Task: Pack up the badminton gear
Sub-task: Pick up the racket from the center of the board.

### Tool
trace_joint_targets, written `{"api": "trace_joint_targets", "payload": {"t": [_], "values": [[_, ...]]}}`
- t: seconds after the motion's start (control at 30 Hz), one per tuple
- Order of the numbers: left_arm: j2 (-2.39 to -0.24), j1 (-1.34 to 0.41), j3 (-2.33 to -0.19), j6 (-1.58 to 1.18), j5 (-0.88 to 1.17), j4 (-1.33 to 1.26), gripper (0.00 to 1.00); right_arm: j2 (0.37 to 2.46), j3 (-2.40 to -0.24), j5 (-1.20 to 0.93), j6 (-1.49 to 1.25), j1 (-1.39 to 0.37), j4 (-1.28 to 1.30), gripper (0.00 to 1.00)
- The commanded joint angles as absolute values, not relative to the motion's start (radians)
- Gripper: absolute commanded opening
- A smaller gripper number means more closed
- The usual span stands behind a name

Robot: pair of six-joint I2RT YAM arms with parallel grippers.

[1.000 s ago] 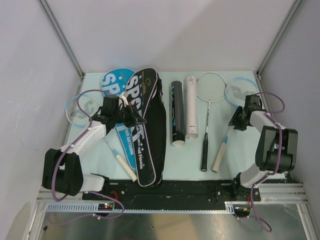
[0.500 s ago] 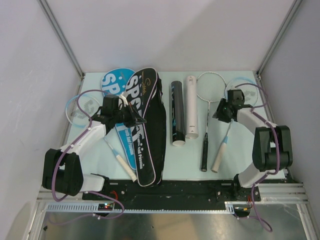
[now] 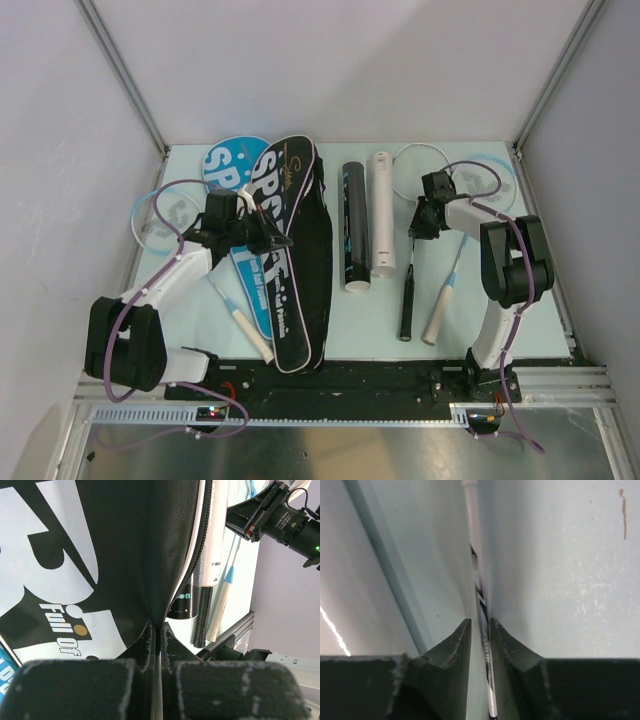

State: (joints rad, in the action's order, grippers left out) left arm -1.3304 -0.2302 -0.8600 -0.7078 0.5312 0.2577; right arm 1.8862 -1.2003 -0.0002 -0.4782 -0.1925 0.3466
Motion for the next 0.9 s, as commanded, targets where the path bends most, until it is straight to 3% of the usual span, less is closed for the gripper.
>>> {"api": "trace_joint_targets", "payload": {"t": [0.0, 0.07, 0.17, 0.5, 0.87], "values": [[-1.335, -0.218, -0.898, -0.723, 0.566, 0.233, 0.00, 1.907, -1.242, 0.044, -0.482, -0.199, 0.377, 0.19], [-1.336, -0.218, -0.901, -0.724, 0.568, 0.233, 0.00, 1.895, -1.246, 0.051, -0.475, -0.199, 0.367, 0.07], [-1.334, -0.219, -0.900, -0.722, 0.573, 0.234, 0.00, 1.866, -1.266, 0.041, -0.453, -0.193, 0.356, 0.01], [-1.342, -0.218, -0.906, -0.729, 0.574, 0.233, 0.00, 1.680, -1.350, 0.083, -0.381, -0.191, 0.460, 0.00], [-1.340, -0.219, -0.903, -0.730, 0.574, 0.234, 0.00, 1.444, -1.286, 0.153, -0.360, -0.290, 0.571, 0.00]]}}
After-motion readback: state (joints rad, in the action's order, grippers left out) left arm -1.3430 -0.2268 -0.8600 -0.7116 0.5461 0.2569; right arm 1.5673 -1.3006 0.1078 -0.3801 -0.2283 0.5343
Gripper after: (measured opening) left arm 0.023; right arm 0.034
